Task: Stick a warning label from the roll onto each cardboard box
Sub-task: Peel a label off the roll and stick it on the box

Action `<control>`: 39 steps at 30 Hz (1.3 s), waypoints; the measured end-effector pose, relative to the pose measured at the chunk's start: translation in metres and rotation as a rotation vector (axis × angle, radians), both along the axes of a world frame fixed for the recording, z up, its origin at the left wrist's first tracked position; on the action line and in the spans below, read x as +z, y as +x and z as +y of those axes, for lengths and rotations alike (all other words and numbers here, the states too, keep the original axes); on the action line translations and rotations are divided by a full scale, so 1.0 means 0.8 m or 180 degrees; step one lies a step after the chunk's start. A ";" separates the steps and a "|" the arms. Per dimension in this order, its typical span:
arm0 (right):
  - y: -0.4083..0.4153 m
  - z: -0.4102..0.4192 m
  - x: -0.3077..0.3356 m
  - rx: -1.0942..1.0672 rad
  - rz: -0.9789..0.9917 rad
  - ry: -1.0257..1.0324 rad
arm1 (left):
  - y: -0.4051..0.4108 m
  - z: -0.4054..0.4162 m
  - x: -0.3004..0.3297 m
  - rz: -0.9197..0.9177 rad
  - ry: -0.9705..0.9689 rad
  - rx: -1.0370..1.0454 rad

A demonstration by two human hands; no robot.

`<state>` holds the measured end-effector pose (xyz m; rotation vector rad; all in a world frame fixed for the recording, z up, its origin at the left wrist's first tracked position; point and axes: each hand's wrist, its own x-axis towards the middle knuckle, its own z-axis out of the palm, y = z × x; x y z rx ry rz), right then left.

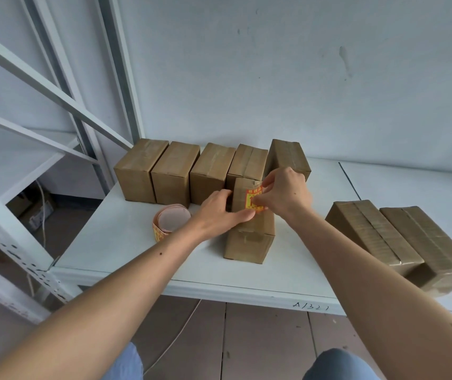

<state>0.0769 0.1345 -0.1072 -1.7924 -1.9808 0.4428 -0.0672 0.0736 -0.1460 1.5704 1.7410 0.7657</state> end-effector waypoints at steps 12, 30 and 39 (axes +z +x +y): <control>0.000 0.016 -0.037 -0.0477 0.0695 -0.0395 | 0.011 -0.001 0.000 -0.0934 -0.0250 0.0297; 0.020 0.001 -0.030 -0.0215 0.1645 -0.1323 | 0.004 -0.010 0.003 -0.0640 -0.0237 0.0209; 0.047 -0.044 -0.018 -0.0035 0.1245 -0.1397 | 0.012 -0.021 0.007 -0.0003 -0.0298 -0.0302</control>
